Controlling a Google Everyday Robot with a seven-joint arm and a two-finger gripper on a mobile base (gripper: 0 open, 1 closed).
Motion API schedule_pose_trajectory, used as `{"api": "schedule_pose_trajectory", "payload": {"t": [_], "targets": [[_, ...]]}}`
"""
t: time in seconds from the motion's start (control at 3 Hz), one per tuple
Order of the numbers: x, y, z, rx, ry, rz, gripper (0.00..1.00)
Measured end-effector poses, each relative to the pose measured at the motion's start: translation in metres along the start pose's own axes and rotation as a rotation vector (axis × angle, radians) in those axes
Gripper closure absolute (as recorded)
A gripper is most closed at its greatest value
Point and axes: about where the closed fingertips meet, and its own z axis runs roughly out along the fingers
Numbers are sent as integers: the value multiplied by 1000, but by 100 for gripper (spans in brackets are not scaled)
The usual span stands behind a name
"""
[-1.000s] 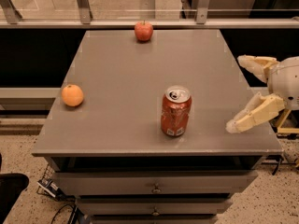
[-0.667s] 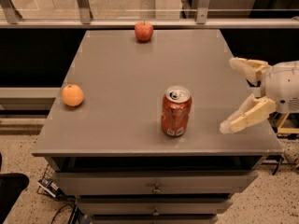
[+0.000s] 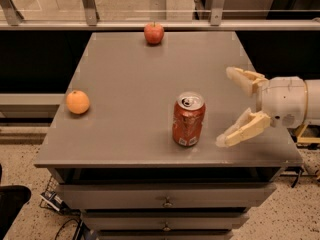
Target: Move coke can near apple
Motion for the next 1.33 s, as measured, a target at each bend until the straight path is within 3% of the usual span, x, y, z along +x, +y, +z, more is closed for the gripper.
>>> {"api": "schedule_pose_trajectory", "payload": {"t": [1.0,1.33], "targets": [[-11,25,51,-126,-91,-20,0],[-11,31,64,-141,-112,-17,18]]}}
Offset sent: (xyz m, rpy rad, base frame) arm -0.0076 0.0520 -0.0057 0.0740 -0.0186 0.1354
